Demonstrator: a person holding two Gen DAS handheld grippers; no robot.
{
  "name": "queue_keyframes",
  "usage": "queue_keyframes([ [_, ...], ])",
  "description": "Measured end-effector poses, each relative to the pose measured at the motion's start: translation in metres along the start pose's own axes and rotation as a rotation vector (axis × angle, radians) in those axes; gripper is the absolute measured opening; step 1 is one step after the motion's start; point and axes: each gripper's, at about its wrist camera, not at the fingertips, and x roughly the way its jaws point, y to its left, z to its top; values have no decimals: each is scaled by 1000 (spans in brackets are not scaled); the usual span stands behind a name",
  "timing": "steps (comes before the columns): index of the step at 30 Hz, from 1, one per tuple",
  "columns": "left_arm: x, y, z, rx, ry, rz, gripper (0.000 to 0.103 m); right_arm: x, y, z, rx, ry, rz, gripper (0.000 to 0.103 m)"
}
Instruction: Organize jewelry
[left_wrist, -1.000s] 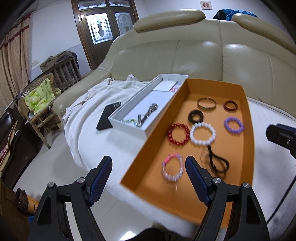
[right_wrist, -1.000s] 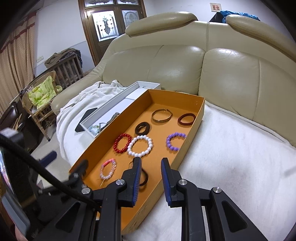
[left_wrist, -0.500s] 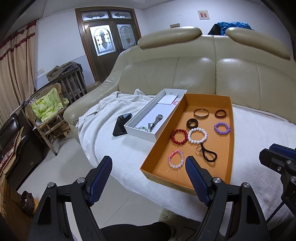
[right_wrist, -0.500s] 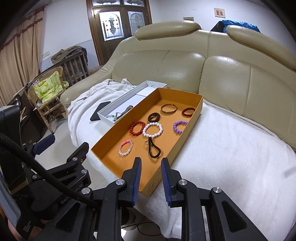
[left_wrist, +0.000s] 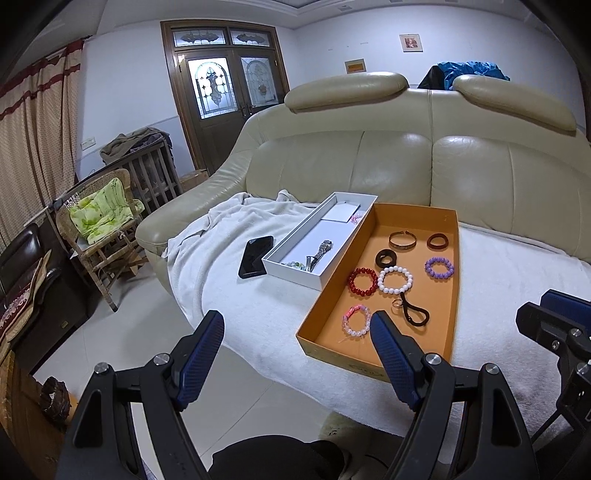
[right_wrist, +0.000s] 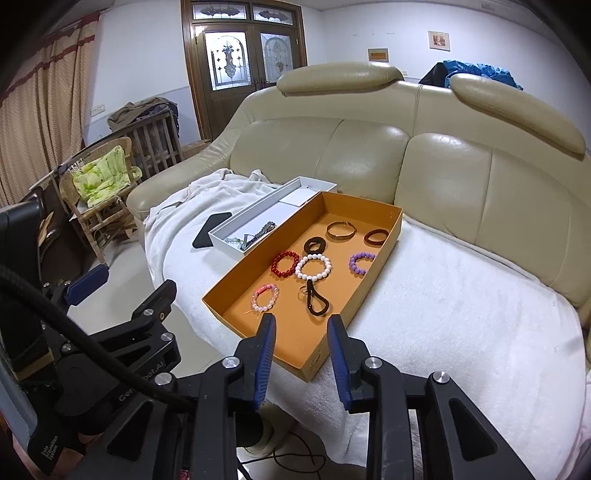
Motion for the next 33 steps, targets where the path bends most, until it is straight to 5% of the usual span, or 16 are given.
queue_keyframes([
  [33,9,-2,-1,15,24,-6,82,8,-6,5,15,9,3,32],
])
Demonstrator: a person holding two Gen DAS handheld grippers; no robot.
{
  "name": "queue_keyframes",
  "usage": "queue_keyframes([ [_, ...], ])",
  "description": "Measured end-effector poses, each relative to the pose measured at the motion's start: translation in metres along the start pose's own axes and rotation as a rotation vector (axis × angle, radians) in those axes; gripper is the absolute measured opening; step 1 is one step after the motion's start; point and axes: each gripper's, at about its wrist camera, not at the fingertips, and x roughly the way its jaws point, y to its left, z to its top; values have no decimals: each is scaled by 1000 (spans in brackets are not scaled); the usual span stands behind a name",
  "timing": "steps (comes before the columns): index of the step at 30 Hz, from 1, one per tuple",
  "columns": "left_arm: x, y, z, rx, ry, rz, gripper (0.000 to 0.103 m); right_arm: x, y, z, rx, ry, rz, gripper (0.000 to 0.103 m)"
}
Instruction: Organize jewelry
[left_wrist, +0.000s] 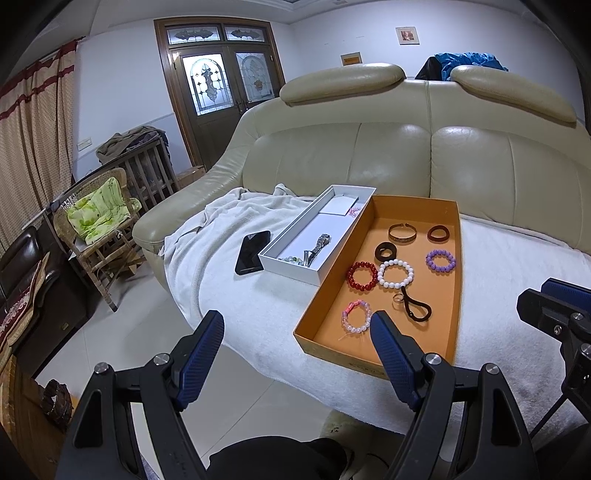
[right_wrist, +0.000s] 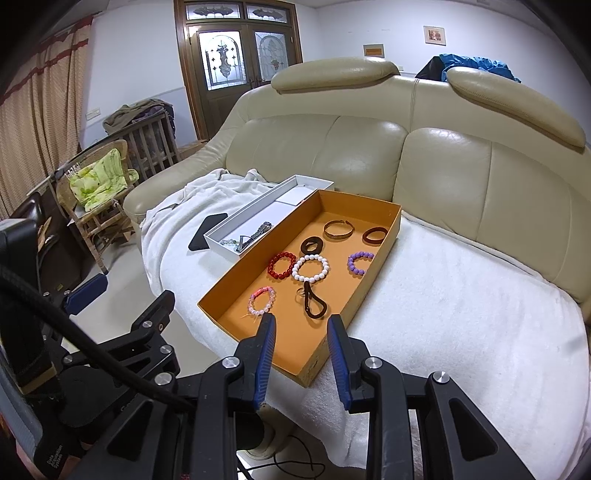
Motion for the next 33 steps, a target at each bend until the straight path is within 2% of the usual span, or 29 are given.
queue_keyframes([
  [33,7,-3,0,16,11,3,82,10,-1,0,13,5,-7,32],
])
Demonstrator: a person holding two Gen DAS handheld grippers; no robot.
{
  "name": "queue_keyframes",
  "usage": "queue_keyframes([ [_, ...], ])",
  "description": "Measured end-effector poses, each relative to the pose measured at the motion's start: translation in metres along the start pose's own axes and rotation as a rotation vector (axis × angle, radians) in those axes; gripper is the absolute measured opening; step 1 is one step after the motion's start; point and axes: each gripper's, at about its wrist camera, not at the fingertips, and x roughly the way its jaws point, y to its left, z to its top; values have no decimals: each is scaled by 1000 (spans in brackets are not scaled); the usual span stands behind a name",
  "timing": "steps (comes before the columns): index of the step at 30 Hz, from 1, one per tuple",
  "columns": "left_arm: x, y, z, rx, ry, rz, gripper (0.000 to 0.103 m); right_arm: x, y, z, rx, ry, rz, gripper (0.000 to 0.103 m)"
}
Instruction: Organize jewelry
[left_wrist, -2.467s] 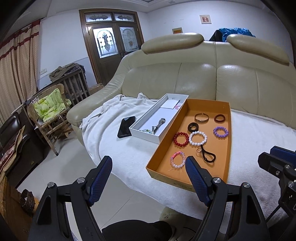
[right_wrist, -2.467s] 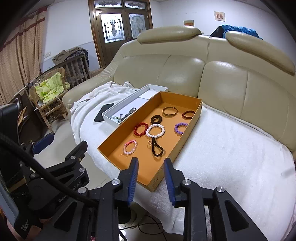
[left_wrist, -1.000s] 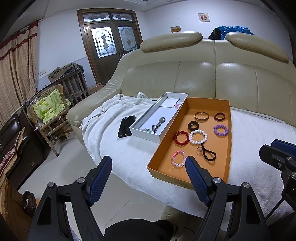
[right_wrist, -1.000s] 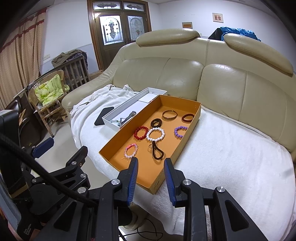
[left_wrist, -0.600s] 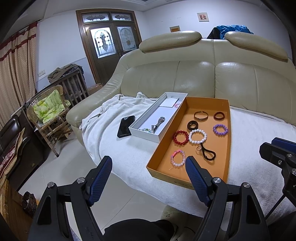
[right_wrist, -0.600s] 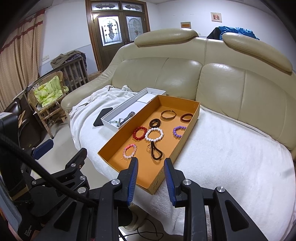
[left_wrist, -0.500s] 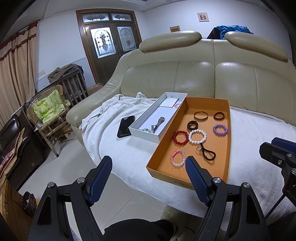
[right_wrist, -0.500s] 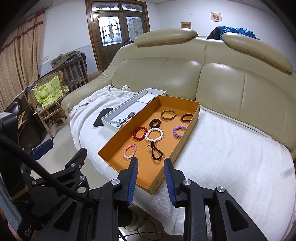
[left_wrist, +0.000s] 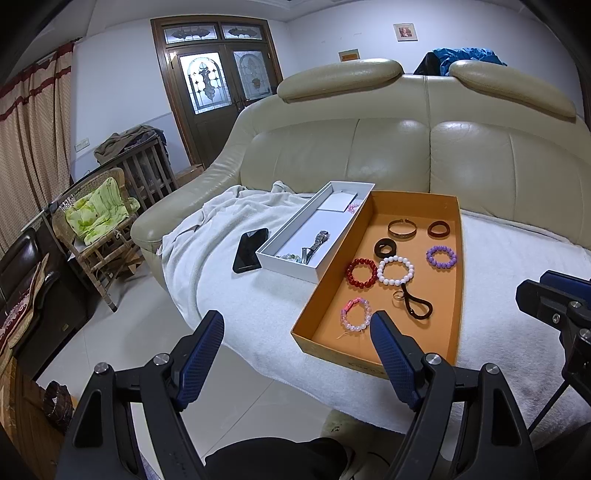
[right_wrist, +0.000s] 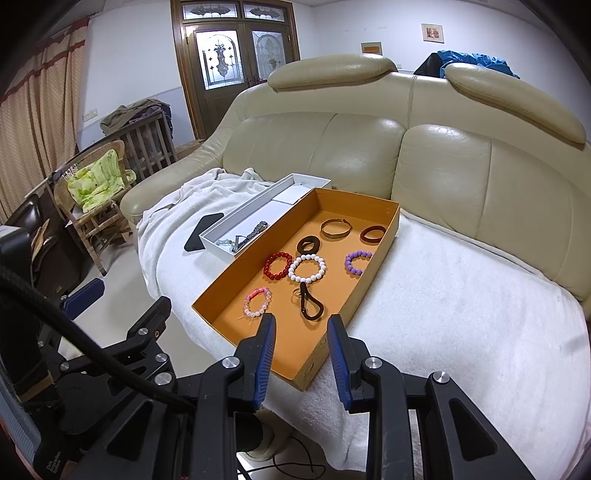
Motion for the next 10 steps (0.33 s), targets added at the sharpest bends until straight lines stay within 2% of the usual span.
queue_keyframes([
  [10,18,-12,7,5,23,-3,82,19,-14,8,14,5,11,32],
])
